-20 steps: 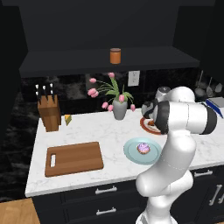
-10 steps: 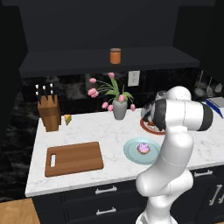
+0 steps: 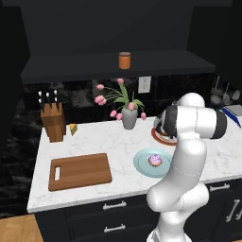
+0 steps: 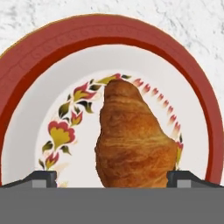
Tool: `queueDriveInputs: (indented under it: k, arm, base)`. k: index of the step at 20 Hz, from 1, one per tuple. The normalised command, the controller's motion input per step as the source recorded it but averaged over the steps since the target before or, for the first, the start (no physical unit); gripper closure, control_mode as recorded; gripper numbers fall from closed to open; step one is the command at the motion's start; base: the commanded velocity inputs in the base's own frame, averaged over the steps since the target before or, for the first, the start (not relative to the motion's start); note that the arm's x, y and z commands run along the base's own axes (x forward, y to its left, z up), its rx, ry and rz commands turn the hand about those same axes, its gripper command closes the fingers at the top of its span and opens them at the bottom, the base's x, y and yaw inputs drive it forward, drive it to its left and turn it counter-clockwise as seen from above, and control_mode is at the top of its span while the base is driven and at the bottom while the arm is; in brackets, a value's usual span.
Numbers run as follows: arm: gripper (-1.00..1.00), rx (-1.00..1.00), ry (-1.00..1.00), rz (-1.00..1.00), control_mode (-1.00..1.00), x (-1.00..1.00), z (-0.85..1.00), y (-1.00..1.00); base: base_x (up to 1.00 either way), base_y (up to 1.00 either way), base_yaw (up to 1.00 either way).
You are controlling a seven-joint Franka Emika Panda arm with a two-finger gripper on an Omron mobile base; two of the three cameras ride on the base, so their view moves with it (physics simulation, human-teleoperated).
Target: From the different types of pastries on the counter, select a croissant and place it on the cutting board. Then retrieve a jar of jam from the cabinet and place it alongside the croissant on the cutting board.
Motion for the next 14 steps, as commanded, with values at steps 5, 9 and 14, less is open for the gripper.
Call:
queueDriveInputs:
  k: [5, 9, 14]
  arm:
    - [-1.0, 0.0, 0.0, 0.0, -1.0, 0.0, -0.35, -0.06]
    - [-1.0, 0.0, 0.0, 0.0, -1.0, 0.0, -0.47, 0.0]
    - [1.0, 0.0, 0.0, 0.0, -1.0, 0.0, -0.51, 0.0]
  base:
    - [0.0, 0.0, 0.0]
    - [0.0, 0.0, 0.0]
    - [0.0, 0.0, 0.0]
